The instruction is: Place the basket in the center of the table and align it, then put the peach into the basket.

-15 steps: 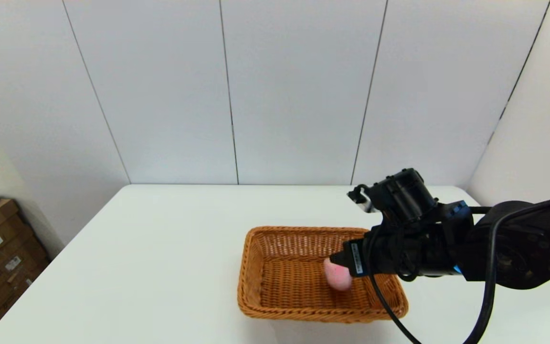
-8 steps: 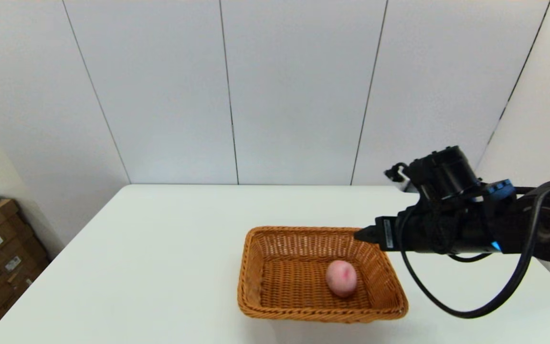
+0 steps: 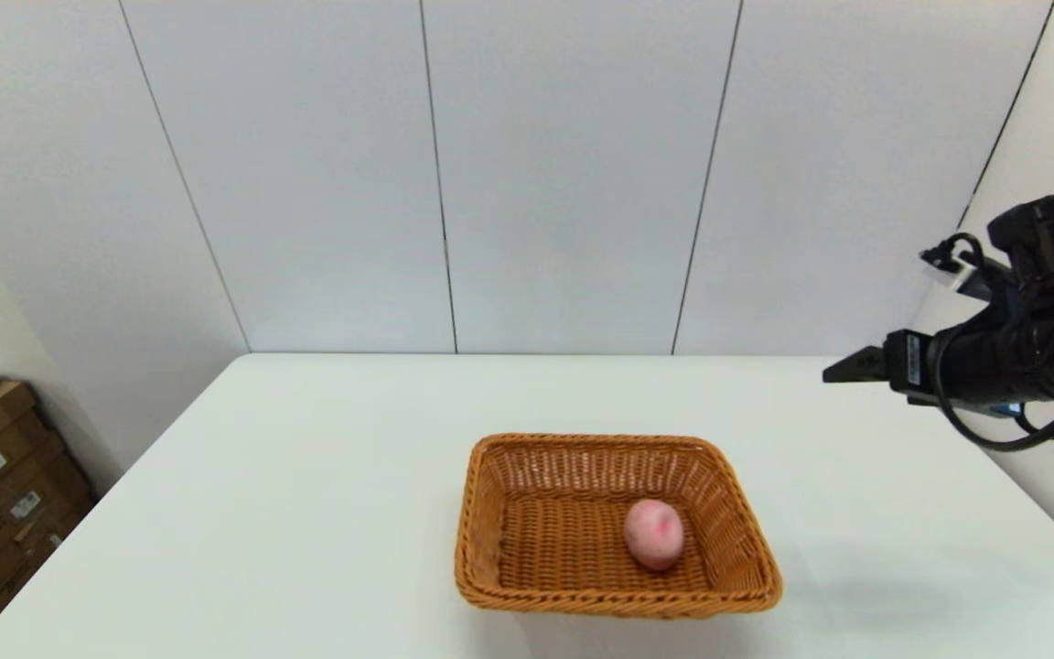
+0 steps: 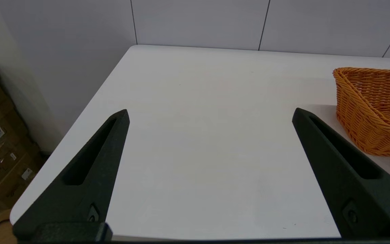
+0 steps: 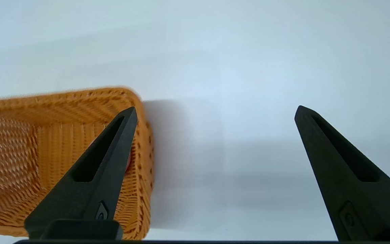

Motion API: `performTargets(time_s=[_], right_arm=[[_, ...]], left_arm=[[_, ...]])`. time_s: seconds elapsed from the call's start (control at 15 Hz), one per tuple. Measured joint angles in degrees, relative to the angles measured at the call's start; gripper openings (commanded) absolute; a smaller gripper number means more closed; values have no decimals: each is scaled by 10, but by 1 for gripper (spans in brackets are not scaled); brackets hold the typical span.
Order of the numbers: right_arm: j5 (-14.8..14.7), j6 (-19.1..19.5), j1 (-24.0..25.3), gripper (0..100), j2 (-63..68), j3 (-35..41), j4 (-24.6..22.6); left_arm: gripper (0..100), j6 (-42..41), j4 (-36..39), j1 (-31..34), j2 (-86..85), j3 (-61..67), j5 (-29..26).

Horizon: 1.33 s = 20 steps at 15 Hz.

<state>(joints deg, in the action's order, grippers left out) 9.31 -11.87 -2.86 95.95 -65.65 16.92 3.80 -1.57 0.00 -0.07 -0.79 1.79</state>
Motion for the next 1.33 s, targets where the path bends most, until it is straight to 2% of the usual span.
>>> performTargets(time_s=[0.2, 0.73, 1.13, 1.33], right_arm=[[13, 17, -39, 100, -14, -17, 21], [10, 33, -38, 100, -152, 71, 30], [-5, 38, -25, 100, -416, 225, 35], [-46, 44, 0, 100, -582, 294, 68]], left_arm=[[100, 0, 0, 0, 0, 0, 0], [100, 0, 0, 0, 0, 0, 0], [100, 0, 0, 0, 0, 0, 0], [100, 0, 0, 0, 0, 0, 0]])
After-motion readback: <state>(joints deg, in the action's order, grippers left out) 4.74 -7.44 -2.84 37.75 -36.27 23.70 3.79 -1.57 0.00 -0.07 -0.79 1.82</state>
